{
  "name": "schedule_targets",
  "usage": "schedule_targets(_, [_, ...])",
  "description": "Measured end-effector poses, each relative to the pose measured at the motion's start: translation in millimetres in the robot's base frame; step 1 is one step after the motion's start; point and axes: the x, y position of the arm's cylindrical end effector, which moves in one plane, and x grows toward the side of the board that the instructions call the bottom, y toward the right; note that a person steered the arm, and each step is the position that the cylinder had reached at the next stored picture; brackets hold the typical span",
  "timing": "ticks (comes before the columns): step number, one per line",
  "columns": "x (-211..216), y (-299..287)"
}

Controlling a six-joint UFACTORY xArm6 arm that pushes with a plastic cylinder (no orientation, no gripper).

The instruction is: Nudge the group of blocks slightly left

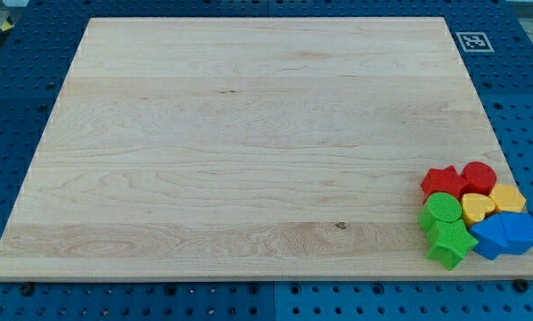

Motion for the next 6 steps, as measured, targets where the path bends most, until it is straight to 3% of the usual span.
schedule_targets(1, [36, -5])
schedule_targets(6, [36, -64])
